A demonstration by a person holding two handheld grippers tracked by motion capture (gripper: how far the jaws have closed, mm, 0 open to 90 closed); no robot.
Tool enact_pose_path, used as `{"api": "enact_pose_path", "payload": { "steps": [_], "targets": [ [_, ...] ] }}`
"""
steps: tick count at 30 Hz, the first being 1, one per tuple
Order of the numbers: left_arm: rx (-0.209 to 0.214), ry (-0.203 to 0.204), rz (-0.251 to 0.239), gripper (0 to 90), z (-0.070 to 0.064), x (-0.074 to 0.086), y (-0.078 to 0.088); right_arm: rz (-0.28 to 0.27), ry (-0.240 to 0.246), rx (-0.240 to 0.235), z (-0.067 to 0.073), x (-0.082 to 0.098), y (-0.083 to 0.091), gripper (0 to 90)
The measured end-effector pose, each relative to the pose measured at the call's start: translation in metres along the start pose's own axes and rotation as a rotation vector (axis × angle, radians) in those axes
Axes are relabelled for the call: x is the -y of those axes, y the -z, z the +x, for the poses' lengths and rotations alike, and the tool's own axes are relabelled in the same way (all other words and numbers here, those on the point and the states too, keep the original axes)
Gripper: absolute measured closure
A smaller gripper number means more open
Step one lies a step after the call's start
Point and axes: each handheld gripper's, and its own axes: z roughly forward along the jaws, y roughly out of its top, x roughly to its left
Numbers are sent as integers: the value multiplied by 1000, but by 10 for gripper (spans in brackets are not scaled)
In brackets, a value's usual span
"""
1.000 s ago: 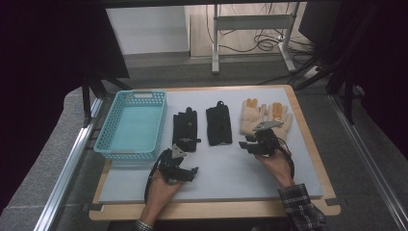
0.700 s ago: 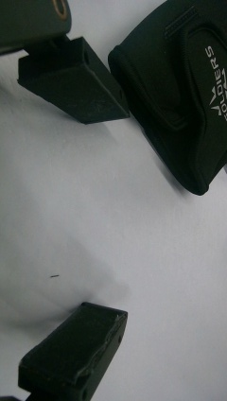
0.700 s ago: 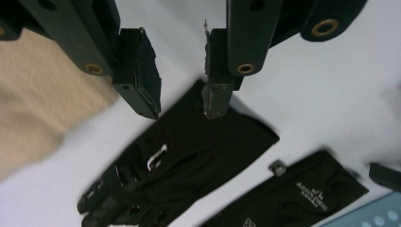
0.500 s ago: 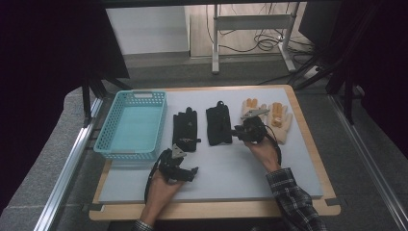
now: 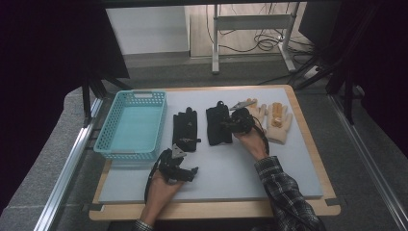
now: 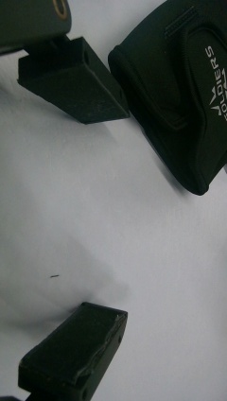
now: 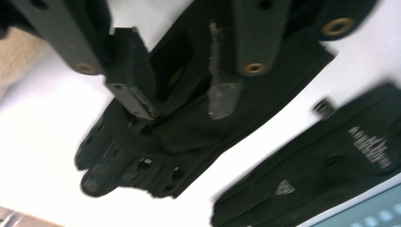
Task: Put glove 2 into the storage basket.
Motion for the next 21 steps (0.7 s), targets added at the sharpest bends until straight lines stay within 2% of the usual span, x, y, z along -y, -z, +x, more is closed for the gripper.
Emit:
{"api": "enact_pose_path", "payload": {
  "steps": [7, 11, 13, 14, 15, 18, 21],
  "targets": [
    [0, 0, -1, 65, 0, 0, 0, 5, -27, 36, -4, -7, -20, 486],
    [2, 2, -3, 65, 0, 0, 0, 41, -25, 43, -5, -7, -33, 489],
    [1, 2, -3, 65, 0, 0, 0, 71, -21, 50, -3, -6, -39, 532],
    [1, 2, -3, 65, 0, 0, 0, 70, -32, 50, -3, -5, -40, 579],
    [2, 5, -3, 65, 0, 0, 0, 70, -57, 47, -3, -5, -39, 651],
    [1, 2, -3, 65, 0, 0, 0, 73, -116, 25, -6, -4, -38, 791],
    [1, 2, -3, 65, 0, 0, 0, 77, -133, 14, -6, -5, -36, 825]
  ]
}}
